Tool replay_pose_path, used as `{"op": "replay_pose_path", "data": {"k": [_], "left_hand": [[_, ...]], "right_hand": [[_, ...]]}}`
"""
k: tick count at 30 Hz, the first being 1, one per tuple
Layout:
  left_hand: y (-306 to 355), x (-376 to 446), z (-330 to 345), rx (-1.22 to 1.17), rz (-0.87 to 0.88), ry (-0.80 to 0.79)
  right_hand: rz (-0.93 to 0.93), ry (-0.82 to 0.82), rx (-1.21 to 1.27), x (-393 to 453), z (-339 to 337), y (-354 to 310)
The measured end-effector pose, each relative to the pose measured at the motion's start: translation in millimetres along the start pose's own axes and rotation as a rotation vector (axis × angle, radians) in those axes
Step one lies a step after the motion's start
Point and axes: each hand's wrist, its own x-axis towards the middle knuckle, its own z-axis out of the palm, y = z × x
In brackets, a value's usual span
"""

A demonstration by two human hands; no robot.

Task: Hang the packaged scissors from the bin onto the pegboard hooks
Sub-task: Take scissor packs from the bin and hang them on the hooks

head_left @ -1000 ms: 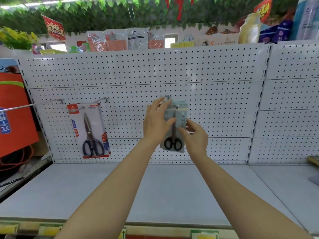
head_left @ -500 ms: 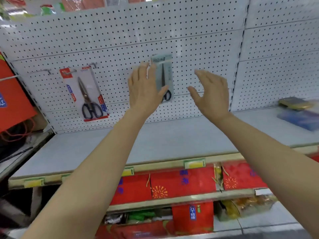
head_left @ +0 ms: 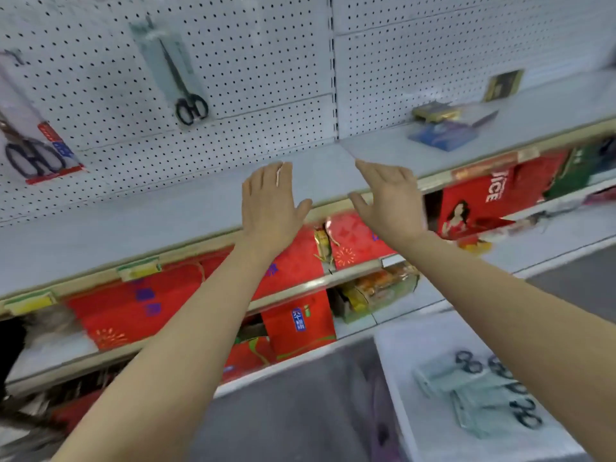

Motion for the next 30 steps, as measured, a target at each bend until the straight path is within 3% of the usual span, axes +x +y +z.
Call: {"op": "replay_pose_path", "data": {"k": [6, 14, 23, 27, 28, 30], "left_hand": [[106.6, -70.3, 71.1, -0.068, 0.055, -0.201], [203.0, -142.9, 176.9, -0.127, 0.260, -0.420], [265.7, -241.1, 284.6, -0.159, 0.224, -0.711], [286.4, -286.0, 327.6, -0.165, 0.013, -0.904], [292.1, -292.9, 336.2, -0.186, -0.149, -0.981], [300.9, -300.6, 350.6, -0.299, -0.636, -1.094]], "right_hand": [[0.132, -0.241, -0.149, -118.4, -35.5, 89.8], [0.342, -0.601, -0.287, -257.6, -38.4, 182.8], [0.292, -0.772, -0.202, -378.2, 30.4, 222.5], [0.222, -0.871, -0.184, -413.8, 55.9, 237.4], [0.211, -0.886, -0.178, -419.5, 58.9, 241.0], [0.205, -0.912, -0.160, -429.3, 64.1, 248.2]]}}
